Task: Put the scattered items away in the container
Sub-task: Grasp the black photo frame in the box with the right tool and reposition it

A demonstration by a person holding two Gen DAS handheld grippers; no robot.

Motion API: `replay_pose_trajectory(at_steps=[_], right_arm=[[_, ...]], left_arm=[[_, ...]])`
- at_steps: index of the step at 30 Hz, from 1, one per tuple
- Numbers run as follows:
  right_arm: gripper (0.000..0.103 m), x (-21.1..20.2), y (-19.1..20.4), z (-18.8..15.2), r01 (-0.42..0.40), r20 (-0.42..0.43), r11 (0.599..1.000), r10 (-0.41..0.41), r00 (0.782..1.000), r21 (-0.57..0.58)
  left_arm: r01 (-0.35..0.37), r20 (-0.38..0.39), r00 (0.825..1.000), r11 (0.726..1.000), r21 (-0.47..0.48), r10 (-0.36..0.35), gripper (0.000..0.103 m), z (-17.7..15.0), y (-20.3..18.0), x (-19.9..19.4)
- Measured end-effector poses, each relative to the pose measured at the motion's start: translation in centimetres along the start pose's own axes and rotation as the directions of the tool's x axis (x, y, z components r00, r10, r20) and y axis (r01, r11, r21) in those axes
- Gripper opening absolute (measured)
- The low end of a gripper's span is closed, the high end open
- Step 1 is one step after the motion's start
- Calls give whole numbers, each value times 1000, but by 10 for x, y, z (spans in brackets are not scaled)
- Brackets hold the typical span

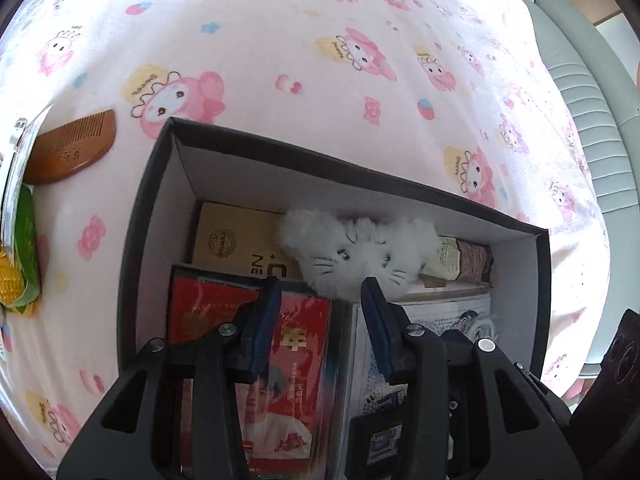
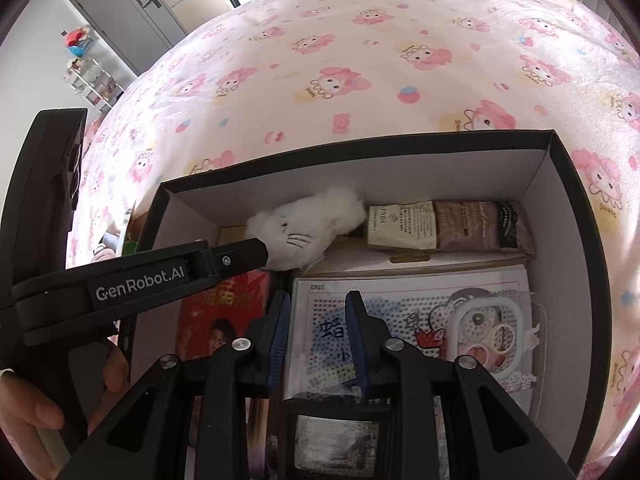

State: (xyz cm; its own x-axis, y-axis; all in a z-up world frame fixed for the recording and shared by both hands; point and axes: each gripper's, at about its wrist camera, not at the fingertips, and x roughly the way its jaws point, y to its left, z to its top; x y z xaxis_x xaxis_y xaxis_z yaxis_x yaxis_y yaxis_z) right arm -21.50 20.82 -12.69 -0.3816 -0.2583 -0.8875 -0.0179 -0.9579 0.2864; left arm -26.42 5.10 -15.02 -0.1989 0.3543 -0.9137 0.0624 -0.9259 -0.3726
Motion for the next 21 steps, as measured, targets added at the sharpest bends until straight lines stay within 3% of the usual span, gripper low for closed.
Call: replay_pose_trajectory(at_steps=[8,15,21], right_arm=[[25,1,-10,-6,-26,-16,999,27,1000,28],[26,-5,-5,-16,-37,-14,999,37,999,4],[26,-6,-9,-21,-38,-12,999,38,999,4]], left_arm=[[-35,15,999,999,39,34,45,3,-10,10],[-83,-25,996,997,3,83,45,-11,-7,6],[-51,-53,997,999,-10,50,45,-27,-2,1]])
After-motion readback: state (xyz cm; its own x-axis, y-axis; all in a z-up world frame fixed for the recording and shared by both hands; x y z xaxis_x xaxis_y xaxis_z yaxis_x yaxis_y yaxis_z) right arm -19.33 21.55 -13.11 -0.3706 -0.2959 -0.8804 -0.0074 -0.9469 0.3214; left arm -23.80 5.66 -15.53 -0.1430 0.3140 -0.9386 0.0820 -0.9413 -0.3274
